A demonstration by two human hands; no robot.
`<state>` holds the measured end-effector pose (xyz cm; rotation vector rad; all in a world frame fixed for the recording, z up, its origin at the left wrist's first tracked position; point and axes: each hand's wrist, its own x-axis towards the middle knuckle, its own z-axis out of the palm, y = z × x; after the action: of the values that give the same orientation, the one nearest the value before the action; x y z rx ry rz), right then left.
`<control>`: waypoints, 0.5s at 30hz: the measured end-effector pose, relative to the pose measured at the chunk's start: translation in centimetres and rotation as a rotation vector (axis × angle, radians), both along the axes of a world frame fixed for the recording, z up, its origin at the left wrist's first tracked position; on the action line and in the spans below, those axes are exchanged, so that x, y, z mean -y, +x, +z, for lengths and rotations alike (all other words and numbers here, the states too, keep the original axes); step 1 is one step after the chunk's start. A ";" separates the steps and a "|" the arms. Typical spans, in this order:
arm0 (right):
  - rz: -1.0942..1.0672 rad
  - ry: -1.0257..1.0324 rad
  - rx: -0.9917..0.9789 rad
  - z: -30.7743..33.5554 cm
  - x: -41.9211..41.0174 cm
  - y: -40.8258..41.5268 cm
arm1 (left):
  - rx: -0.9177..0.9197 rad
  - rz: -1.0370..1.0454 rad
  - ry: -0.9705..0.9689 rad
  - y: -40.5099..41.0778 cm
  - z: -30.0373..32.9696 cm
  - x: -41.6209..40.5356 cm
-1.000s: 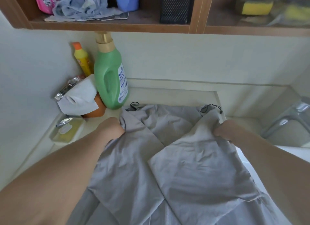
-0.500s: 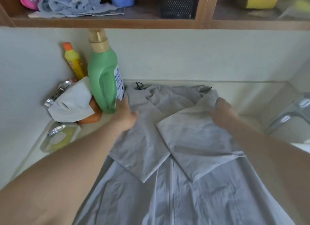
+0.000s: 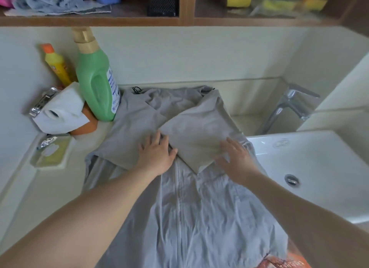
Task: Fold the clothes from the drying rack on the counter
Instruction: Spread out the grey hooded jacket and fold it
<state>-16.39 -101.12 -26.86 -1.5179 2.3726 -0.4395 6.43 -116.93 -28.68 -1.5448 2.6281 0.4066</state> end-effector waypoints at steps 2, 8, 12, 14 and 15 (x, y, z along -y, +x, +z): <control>-0.131 -0.181 0.060 0.1 -2.3 -1.0 | -0.091 0.028 -0.069 0.2 0.5 -1.5; -0.470 -0.093 0.368 -2.3 -9.9 -2.9 | -0.124 0.062 -0.139 1.7 1.2 -11.0; -0.528 -0.147 0.575 -4.1 -15.6 -2.6 | -0.109 -0.013 -0.132 0.9 1.3 -19.9; -0.514 -0.134 0.618 -4.9 -18.5 -2.3 | -0.031 -0.083 -0.120 -0.2 1.0 -24.3; -0.494 -0.135 0.621 -5.5 -19.8 -2.3 | -0.009 -0.095 -0.105 -0.8 1.0 -26.2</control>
<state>-18.74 -81.35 -32.40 -0.6606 2.1931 -1.0256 5.67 -90.73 -27.70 -1.4417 2.7573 0.2734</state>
